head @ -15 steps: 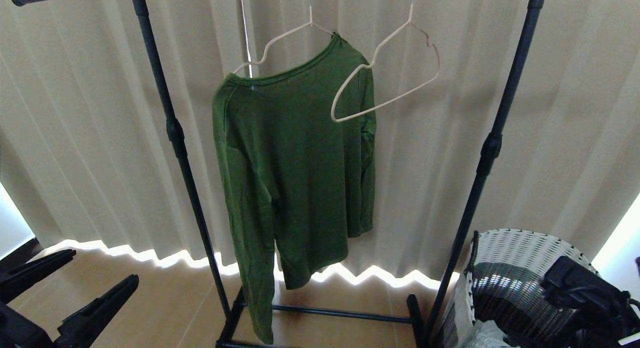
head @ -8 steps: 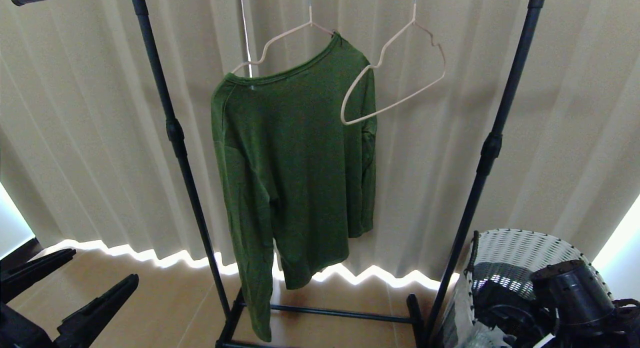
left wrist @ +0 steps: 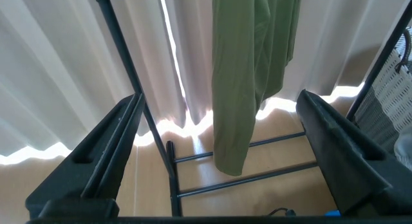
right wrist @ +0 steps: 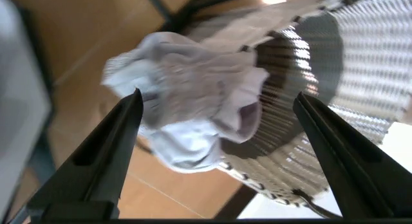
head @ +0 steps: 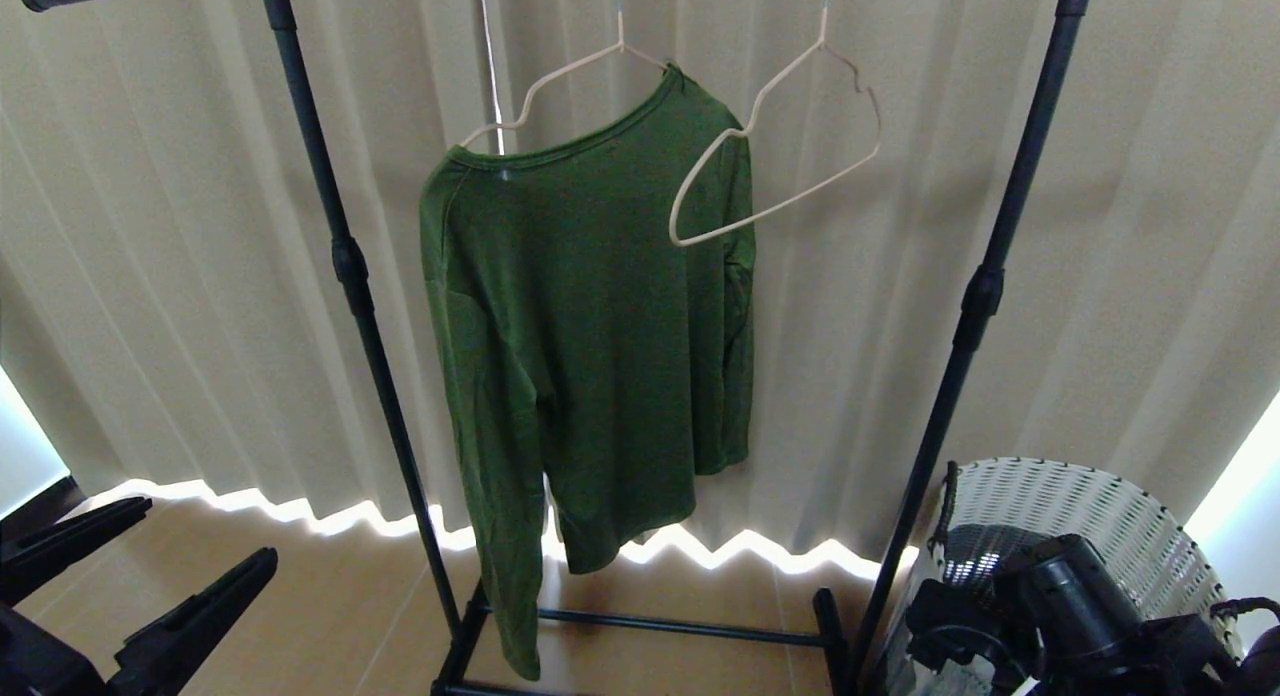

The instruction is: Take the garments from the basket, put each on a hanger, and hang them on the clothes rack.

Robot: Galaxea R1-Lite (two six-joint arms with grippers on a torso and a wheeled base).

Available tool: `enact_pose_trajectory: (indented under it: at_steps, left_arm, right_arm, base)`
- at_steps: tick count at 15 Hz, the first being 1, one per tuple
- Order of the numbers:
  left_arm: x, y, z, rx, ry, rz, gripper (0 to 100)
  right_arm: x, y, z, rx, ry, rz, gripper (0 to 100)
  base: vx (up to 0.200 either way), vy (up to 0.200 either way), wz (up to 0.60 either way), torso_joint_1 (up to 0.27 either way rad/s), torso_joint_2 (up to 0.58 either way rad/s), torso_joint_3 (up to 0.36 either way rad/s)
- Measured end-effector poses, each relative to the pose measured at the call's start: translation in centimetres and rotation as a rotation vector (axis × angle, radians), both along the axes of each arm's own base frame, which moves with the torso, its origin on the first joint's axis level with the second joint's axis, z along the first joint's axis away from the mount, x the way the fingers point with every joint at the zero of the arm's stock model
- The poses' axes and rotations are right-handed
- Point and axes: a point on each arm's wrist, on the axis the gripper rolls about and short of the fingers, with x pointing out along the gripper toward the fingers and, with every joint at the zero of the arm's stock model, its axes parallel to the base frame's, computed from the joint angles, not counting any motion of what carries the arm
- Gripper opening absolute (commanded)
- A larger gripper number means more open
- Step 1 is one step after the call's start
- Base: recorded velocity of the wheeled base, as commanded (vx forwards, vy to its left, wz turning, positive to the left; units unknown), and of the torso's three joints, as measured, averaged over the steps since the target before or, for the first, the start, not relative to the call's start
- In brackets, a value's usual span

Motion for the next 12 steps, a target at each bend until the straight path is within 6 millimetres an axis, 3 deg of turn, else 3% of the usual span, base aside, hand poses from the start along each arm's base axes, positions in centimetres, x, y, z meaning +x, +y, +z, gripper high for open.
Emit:
enact_pose_trajectory:
  at_steps: [5, 6, 12]
  left_arm:
    - [0.0, 0.0, 0.1, -0.001, -0.004, 0.0, 100]
    - [0.0, 0.0, 0.1, -0.001, -0.004, 0.001, 100]
    - [0.0, 0.0, 0.1, -0.001, -0.004, 0.0, 100]
  right_arm:
    - [1.2, 0.3, -1.8, -0.099, -0.05, -0.061, 100]
    - [1.4, 0.3, -2.1, -0.108, -0.048, -0.066, 0]
    - [1.3, 0.2, -2.0, -0.116, -0.057, -0.083, 0]
  base:
    - [0.0, 0.0, 0.0, 0.0, 0.0, 0.0]
    - [0.0, 0.0, 0.0, 0.0, 0.0, 0.0]
    - [0.0, 0.0, 0.0, 0.0, 0.0, 0.0]
